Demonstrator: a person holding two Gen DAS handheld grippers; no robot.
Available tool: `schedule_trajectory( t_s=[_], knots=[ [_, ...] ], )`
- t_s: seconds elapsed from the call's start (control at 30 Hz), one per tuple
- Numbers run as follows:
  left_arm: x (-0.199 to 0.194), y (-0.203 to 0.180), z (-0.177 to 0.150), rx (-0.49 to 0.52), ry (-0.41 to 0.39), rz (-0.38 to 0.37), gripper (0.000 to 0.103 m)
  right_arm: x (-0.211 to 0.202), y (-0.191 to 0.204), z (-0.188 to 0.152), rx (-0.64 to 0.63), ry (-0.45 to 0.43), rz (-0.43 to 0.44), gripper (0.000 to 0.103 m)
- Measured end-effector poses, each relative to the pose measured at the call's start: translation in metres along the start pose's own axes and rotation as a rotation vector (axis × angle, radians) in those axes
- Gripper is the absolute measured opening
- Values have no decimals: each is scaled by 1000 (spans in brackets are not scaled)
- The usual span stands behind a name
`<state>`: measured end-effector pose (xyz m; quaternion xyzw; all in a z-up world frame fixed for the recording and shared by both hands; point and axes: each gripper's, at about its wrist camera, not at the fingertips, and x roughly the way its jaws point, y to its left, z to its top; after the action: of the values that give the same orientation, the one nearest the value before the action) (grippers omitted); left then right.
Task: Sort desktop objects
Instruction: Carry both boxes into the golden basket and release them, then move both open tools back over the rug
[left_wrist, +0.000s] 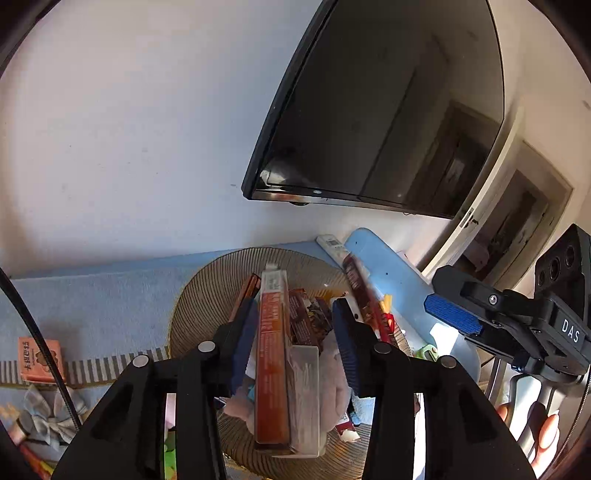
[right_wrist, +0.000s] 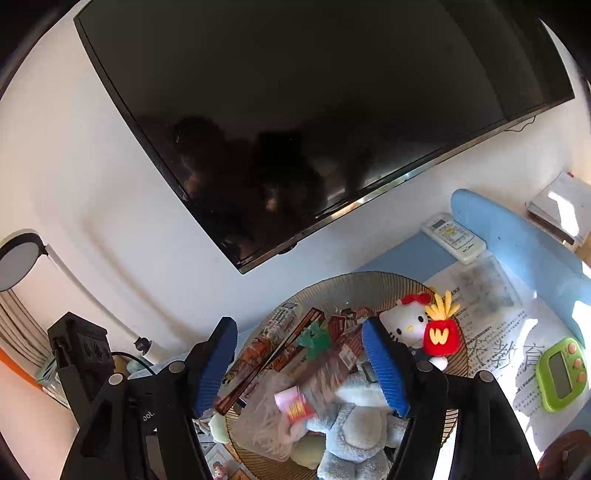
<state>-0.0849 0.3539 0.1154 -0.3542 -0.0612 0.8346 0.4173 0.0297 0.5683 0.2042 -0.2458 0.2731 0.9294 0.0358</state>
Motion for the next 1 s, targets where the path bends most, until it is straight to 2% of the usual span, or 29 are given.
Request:
schedule_trajectory(
  t_s=[0.1,0.2,0.33,0.4,0.47,0.5,0.53,0.63,0.67,0.7,0.73,0.77,0.87,0.9,0.93,1.0],
  knots=[
    [-15,13,-5,-59,-25,-16,50,-15,7,-8,-21,7,16,69],
    [-44,20,-14,-76,-42,-19,50,-33,21,-22,-58,19,22,70],
    [-99,28,-34,-81,-81,8,50,-56,51,-51,-108,91,101,71],
    [-131,38,-49,-83,-95,74,54,-64,70,-68,-119,151,167,75],
    [-163,50,-70,-74,-106,137,54,-69,87,-85,-111,202,237,87],
    [-179,56,-83,-78,-109,176,57,-71,97,-94,-108,231,276,99],
    [-194,62,-96,-88,-107,231,58,-73,106,-104,-99,275,322,103],
    [-225,80,-130,-123,-89,392,58,-60,125,-132,21,466,564,103],
    [-235,91,-141,-151,-77,431,58,-54,130,-144,82,526,625,103],
    [-244,99,-152,-180,-66,462,58,-46,132,-155,115,563,639,103],
    [-253,109,-162,-204,-52,488,58,-38,137,-166,108,582,614,103],
    [-256,119,-171,-222,-32,514,58,-29,138,-175,65,579,536,103],
    [-256,136,-192,-233,23,614,58,-7,140,-199,-192,454,199,103],
    [-256,141,-197,-230,36,631,58,0,140,-206,-276,417,114,103],
    [-256,144,-203,-220,39,637,58,8,139,-213,-341,401,53,103],
    [-247,149,-209,-212,54,643,58,23,132,-223,-399,415,2,103]
  ],
)
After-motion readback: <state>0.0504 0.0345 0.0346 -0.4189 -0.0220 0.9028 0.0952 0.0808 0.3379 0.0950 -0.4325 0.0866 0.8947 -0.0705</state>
